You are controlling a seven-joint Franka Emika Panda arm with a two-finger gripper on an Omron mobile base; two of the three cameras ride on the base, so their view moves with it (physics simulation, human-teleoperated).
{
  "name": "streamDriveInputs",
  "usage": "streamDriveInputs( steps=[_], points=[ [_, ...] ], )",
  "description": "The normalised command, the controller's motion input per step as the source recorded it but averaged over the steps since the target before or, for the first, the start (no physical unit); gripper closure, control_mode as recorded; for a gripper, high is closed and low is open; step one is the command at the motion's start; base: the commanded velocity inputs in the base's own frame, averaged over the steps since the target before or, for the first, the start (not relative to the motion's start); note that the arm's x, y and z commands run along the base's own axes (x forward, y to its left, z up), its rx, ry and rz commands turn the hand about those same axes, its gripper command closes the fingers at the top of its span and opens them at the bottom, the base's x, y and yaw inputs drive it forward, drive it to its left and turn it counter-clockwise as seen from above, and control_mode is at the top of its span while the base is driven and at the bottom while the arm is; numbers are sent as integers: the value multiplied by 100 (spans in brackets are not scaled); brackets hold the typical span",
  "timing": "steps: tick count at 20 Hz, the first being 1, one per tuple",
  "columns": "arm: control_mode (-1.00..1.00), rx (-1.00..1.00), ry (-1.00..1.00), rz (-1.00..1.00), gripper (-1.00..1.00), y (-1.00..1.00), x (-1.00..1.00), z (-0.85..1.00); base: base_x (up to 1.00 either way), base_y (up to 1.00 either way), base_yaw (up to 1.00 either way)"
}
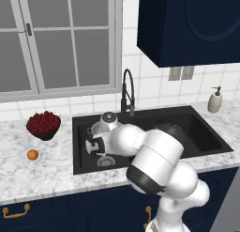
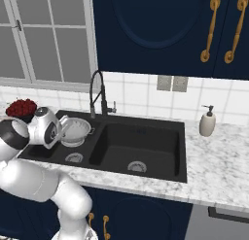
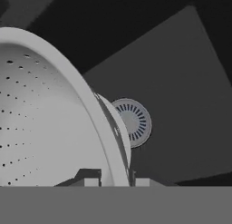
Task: Put the colander in the sink, put the tangerine in the colander, and turn on the sink faucet and pour water over the colander.
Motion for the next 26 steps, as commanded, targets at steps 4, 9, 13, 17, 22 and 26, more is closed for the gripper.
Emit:
streamDriveInputs(
  steps=[4,9,13,17,22,26],
  points=[
    [-100,2,9,-34,100,89,31,-10,0,0,0],
    [-100,0,12,-37,100,100,7,-21,0,0,0],
    [-100,1,12,-36,100,98,3,-34,0,0,0],
    [-100,3,7,-39,100,90,28,-43,0,0,0],
    [-100,8,0,-31,100,31,71,-29,0,0,0],
    [-100,9,1,-29,100,14,77,-34,0,0,0]
  ],
)
